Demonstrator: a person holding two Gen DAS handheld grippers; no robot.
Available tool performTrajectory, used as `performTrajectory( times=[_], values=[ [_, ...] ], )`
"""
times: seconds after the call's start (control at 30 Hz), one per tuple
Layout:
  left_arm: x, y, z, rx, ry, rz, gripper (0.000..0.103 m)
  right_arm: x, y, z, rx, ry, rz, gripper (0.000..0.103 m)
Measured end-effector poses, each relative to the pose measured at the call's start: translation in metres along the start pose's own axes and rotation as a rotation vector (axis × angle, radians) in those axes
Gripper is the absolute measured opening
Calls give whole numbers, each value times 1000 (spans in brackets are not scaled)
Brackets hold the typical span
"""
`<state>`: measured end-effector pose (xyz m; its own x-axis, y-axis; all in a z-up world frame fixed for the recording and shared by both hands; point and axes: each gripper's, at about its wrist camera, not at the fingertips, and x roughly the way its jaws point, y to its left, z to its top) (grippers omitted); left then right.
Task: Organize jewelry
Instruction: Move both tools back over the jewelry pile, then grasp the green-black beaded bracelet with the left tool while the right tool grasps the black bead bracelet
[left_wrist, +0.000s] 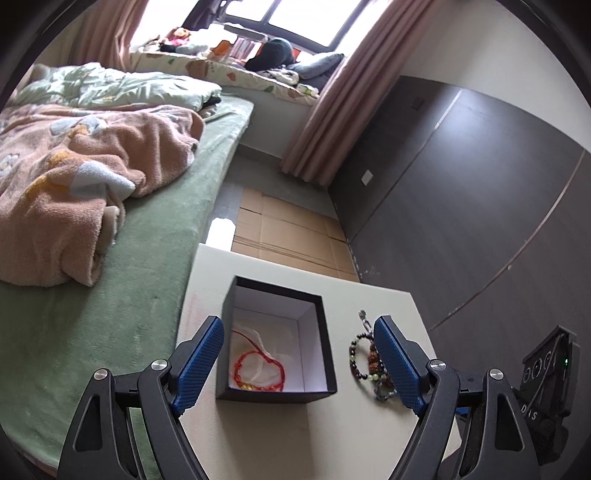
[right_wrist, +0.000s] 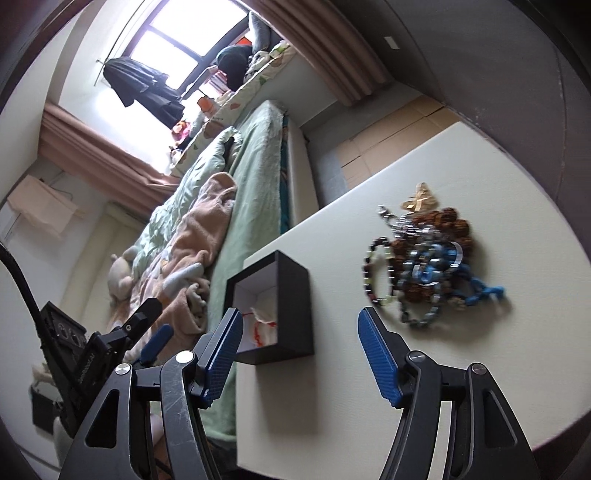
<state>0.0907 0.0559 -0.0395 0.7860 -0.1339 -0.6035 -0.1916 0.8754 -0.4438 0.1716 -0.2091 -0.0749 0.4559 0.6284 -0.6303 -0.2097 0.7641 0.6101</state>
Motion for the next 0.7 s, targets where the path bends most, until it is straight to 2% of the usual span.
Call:
performTrajectory(
  times=[0.27, 0.37, 0.47, 0.6, 0.7],
  values=[
    [17, -42, -15, 100, 77, -18, 83, -24, -42, 7, 69, -12, -20, 65],
    [23, -64, -20, 152, 112, -32, 75, -33, -58, 9, 124, -34, -33, 65],
    [30, -83, -24, 196, 154, -32, 59, -43, -71, 13, 158, -58, -31, 65],
    [43, -109, -26, 248, 204, -27, 48, -51, -81, 17, 177, -67, -23, 65],
    [54, -123, -27, 256, 236, -18, 44, -57, -87, 19, 190, -77, -20, 65]
  ],
)
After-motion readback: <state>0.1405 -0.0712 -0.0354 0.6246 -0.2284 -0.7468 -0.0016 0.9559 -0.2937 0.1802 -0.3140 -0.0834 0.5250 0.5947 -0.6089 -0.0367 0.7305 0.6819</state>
